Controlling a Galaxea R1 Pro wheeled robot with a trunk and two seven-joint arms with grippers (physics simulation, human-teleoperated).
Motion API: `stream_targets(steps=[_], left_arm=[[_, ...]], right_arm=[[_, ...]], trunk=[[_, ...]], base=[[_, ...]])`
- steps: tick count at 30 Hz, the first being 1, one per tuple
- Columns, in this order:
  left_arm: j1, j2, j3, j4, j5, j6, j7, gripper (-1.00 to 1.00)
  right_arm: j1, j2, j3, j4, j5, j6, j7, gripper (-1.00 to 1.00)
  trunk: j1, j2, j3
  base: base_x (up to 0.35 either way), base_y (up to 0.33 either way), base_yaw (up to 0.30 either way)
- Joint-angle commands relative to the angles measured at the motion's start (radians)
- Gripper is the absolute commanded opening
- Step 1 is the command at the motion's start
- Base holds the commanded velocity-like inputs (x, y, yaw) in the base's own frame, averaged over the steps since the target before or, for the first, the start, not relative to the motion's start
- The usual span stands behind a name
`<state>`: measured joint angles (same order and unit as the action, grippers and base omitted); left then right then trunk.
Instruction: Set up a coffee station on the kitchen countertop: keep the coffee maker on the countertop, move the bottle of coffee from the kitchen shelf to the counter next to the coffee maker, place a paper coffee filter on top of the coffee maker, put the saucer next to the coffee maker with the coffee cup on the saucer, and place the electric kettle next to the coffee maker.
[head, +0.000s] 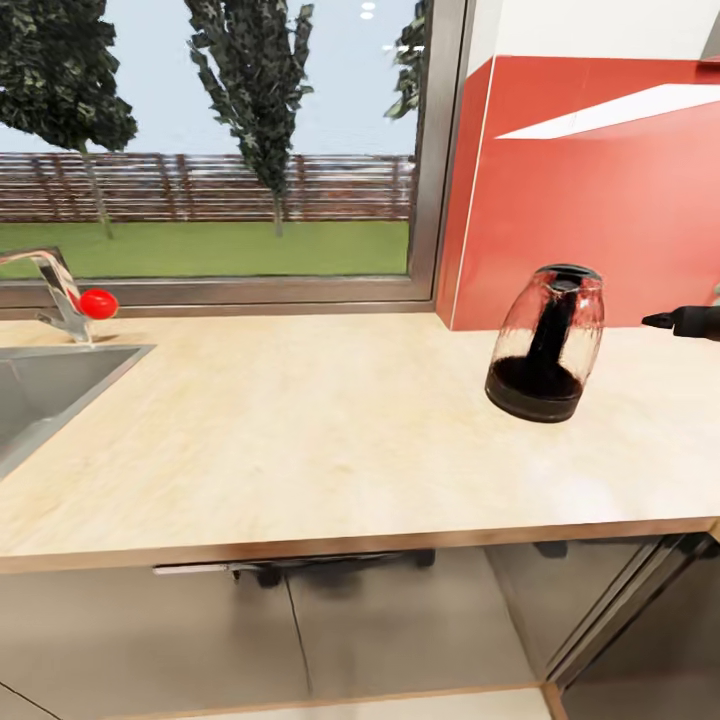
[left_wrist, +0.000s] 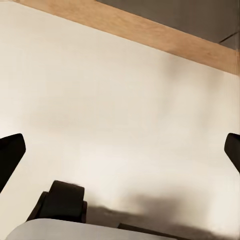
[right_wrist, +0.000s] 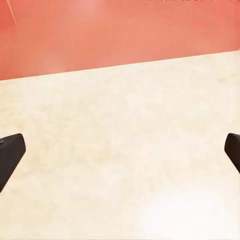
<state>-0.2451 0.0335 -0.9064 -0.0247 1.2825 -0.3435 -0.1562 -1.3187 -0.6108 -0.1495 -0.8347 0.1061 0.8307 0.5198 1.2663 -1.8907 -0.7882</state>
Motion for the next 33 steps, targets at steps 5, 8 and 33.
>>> stream_targets(steps=[5, 8, 33], left_arm=[[0.000, 0.000, -0.006, 0.000, 0.011, -0.002, -0.005, 1.00], [0.000, 0.000, -0.006, 0.000, 0.011, -0.002, -0.005, 1.00], [0.065, 0.035, 0.101, 0.000, 0.011, -0.003, -0.005, 1.00]], right_arm=[[-0.001, 0.001, -0.002, 0.001, 0.011, 0.002, 0.009, 1.00], [-0.001, 0.001, -0.002, 0.006, 0.011, 0.002, 0.009, 1.00], [0.000, -0.004, -0.004, 0.198, 0.018, -0.292, 0.174, 1.00]], trunk=[[0.000, 0.000, -0.001], [0.000, 0.000, -0.001], [0.000, 0.000, -0.001]], base=[[0.133, -0.097, 0.000], [0.035, -0.025, 0.000], [0.002, -0.002, 0.000]])
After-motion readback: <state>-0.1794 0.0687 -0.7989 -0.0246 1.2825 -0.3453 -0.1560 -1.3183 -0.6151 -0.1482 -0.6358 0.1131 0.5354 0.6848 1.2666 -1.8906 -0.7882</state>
